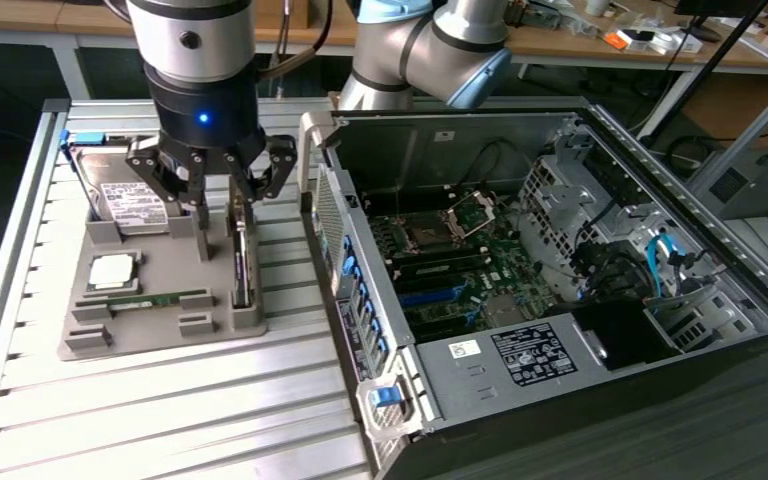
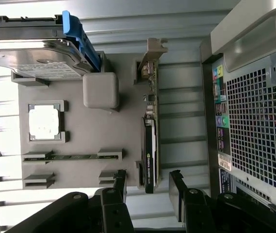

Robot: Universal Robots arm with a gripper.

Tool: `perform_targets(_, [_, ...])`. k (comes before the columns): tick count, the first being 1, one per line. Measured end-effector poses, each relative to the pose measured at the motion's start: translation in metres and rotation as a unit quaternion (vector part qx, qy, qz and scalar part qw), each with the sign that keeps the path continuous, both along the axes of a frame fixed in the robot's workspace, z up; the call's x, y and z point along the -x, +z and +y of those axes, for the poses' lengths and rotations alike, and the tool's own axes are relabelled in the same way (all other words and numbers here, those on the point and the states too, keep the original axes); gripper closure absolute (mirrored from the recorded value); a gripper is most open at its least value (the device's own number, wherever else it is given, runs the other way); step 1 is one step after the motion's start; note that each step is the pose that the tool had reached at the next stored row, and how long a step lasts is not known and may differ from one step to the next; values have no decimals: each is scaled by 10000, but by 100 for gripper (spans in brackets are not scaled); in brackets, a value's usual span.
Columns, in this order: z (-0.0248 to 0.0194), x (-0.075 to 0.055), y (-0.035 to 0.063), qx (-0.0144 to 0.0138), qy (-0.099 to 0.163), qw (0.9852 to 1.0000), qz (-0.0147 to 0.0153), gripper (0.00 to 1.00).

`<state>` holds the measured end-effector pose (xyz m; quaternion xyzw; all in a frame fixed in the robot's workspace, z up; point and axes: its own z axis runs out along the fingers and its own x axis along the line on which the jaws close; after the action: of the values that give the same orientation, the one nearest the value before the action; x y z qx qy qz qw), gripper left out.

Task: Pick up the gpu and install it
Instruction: 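Pick up the gpu and move the gpu toward the slot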

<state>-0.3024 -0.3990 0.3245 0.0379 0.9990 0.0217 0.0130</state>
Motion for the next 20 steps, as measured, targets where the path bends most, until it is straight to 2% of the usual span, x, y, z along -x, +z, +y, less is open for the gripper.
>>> perform_targets(20, [0,0,-66,0,0,10000,0,52])
